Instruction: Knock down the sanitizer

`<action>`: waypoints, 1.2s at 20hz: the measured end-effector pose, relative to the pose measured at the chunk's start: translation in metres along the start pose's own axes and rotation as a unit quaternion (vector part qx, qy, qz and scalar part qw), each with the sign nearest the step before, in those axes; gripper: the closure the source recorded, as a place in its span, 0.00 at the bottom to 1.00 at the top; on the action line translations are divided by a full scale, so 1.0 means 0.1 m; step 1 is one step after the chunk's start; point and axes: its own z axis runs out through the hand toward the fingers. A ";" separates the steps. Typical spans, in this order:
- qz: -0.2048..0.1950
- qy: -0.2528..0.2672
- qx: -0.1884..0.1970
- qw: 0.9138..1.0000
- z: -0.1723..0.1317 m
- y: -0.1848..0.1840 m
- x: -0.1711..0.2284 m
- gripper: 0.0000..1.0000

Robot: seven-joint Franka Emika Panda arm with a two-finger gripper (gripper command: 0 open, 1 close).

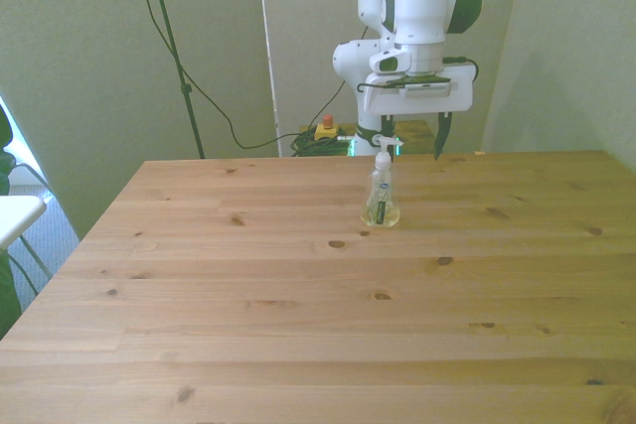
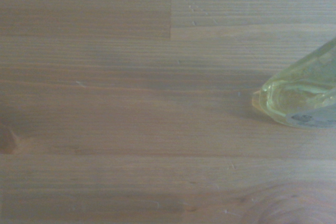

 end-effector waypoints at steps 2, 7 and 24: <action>0.000 -0.001 -0.001 1.000 0.01 -0.01 0.01 0.00; 0.008 0.001 -0.006 1.000 0.03 -0.14 0.17 1.00; 0.024 0.008 -0.023 0.999 0.08 -0.04 0.42 1.00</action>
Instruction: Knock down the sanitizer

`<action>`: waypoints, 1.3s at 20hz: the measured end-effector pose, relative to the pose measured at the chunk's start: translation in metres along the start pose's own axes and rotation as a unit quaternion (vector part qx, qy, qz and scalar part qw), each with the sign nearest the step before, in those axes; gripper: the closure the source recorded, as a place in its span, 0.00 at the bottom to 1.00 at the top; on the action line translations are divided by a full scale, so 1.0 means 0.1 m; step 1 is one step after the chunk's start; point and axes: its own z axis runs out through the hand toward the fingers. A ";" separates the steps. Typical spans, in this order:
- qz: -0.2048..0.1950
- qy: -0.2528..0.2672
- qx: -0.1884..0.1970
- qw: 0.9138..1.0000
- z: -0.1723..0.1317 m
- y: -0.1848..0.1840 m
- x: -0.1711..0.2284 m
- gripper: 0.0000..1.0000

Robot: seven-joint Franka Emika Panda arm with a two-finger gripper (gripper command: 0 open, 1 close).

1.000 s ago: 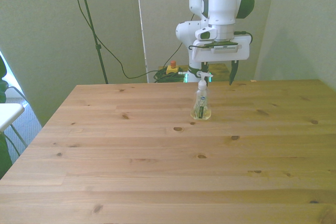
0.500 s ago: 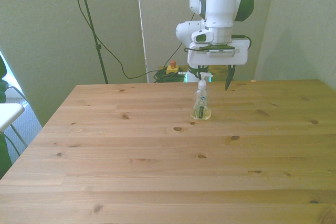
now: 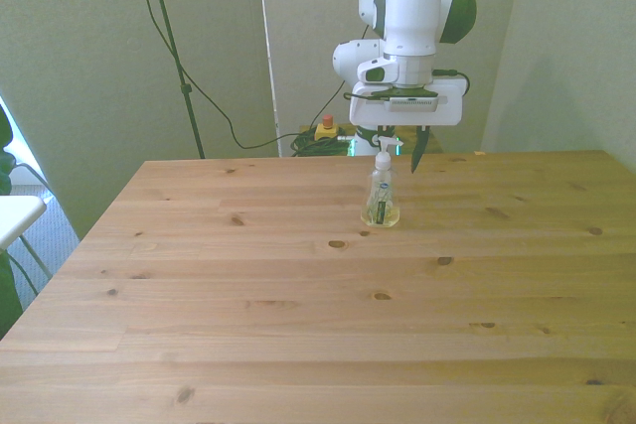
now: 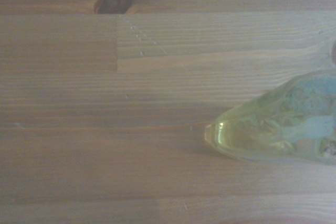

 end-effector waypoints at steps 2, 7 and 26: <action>0.001 0.000 -0.001 1.000 0.00 0.01 0.01 1.00; 0.010 0.002 -0.001 1.000 0.00 0.07 0.09 1.00; 0.087 0.050 0.017 0.995 0.12 -0.52 1.12 1.00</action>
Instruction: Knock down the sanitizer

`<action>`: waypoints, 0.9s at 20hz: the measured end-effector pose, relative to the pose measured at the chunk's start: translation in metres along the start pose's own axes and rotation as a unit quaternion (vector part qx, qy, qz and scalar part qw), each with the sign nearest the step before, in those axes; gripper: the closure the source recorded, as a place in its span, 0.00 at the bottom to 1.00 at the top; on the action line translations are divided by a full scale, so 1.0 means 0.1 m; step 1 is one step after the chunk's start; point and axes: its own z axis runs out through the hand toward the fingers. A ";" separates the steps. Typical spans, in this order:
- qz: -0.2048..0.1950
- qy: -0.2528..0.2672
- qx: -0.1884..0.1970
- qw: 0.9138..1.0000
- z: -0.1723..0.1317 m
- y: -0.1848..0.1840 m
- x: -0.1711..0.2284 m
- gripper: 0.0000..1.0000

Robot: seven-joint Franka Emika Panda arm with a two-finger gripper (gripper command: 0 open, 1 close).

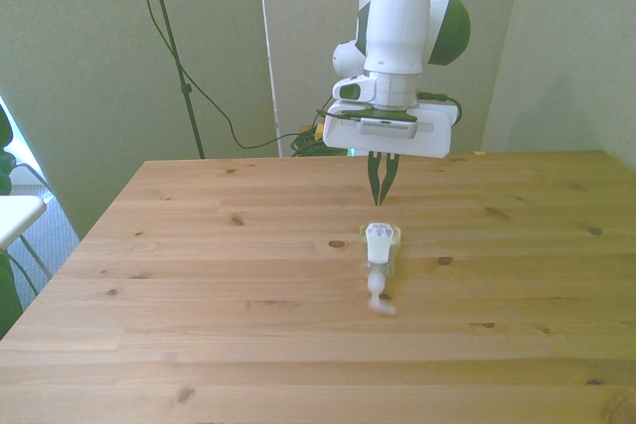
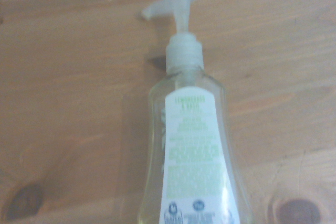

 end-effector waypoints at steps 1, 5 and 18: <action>0.004 0.003 0.003 1.000 0.01 -0.06 0.06 1.00; 0.021 0.011 0.012 1.000 0.09 -0.28 0.26 1.00; 0.027 0.012 0.009 1.000 0.17 -0.42 0.28 0.00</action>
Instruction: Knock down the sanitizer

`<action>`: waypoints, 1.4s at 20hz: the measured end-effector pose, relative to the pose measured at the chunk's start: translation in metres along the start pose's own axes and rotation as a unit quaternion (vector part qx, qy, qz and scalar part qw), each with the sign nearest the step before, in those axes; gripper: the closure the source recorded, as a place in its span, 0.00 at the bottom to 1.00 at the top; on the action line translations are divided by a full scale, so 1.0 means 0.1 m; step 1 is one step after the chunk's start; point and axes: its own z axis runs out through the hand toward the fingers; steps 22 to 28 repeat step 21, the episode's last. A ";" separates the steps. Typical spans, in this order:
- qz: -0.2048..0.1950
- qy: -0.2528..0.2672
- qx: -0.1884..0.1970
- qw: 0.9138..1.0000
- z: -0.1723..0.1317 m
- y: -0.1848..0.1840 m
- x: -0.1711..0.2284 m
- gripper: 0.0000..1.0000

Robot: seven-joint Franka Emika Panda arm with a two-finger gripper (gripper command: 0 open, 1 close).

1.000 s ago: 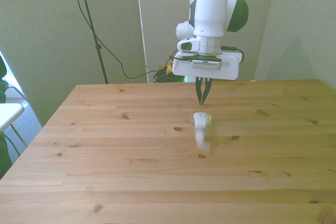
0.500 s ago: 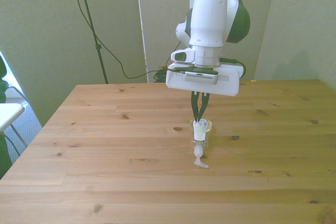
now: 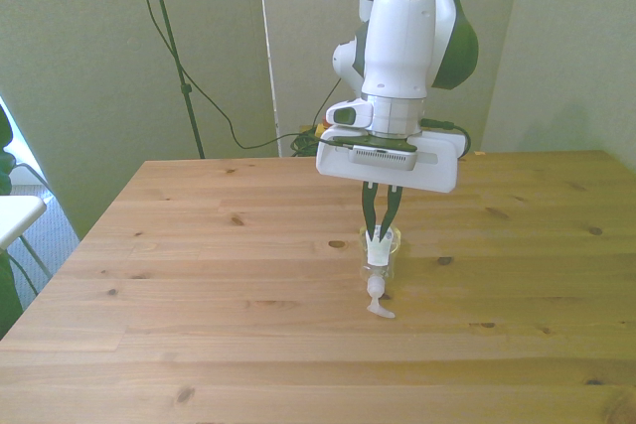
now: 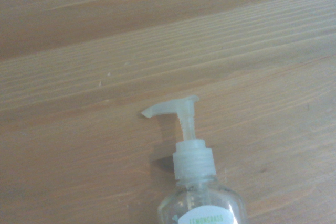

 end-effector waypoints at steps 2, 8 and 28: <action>-0.001 -0.003 -0.003 1.000 -0.02 0.05 -0.04 0.00; -0.013 -0.012 -0.009 1.000 -0.11 0.24 -0.24 0.00; -0.042 -0.017 -0.007 0.999 -0.23 0.83 -0.89 0.00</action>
